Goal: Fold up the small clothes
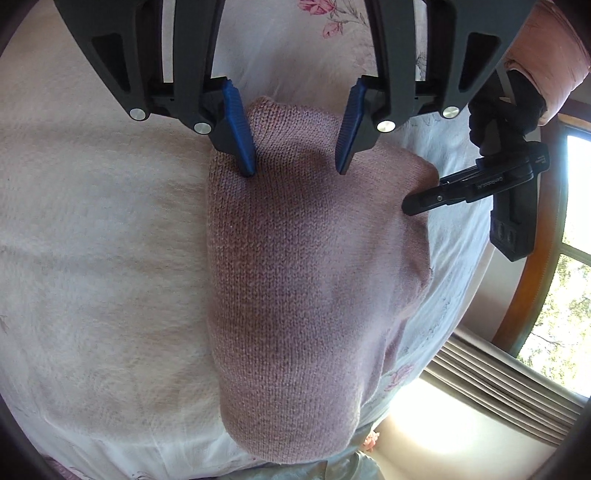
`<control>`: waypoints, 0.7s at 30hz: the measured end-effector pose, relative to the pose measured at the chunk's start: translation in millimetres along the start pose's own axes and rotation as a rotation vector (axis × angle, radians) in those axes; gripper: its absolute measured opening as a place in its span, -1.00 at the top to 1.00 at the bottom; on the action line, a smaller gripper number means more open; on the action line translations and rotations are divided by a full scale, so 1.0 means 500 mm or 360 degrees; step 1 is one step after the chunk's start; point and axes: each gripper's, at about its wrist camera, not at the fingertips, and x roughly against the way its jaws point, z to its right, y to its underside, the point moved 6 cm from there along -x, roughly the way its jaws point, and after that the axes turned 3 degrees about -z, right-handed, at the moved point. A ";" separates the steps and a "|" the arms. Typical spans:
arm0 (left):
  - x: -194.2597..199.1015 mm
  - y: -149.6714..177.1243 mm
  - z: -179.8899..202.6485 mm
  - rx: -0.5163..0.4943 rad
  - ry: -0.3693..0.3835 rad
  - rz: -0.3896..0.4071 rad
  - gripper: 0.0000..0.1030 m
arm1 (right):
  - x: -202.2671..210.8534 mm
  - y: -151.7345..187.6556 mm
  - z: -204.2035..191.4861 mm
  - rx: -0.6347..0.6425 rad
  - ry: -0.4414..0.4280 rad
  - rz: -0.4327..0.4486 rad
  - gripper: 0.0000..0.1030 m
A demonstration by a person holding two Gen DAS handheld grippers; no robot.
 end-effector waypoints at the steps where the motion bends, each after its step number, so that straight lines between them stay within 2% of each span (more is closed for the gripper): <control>1: 0.000 0.001 -0.001 -0.0002 0.0002 0.0001 0.09 | -0.002 0.000 0.002 -0.0003 -0.0003 0.0000 0.12; 7: 0.002 0.004 -0.004 -0.0011 -0.0005 -0.0010 0.08 | -0.017 0.001 0.003 -0.0005 0.0018 -0.0011 0.11; 10: 0.044 -0.012 0.013 -0.0038 -0.0003 0.0049 0.12 | 0.022 -0.012 -0.013 0.0001 -0.0032 0.0024 0.06; 14: 0.100 -0.064 0.010 -0.0018 0.0050 0.0163 -0.16 | 0.095 -0.045 -0.015 -0.0015 -0.0096 0.0160 -0.32; 18: 0.098 -0.119 -0.010 0.0055 0.0081 0.0172 -0.32 | 0.110 -0.081 0.011 -0.0065 -0.0085 0.0191 -0.38; 21: 0.073 -0.149 -0.015 0.0104 0.0122 0.0165 -0.33 | 0.103 -0.100 0.024 -0.0085 -0.0109 0.0178 -0.40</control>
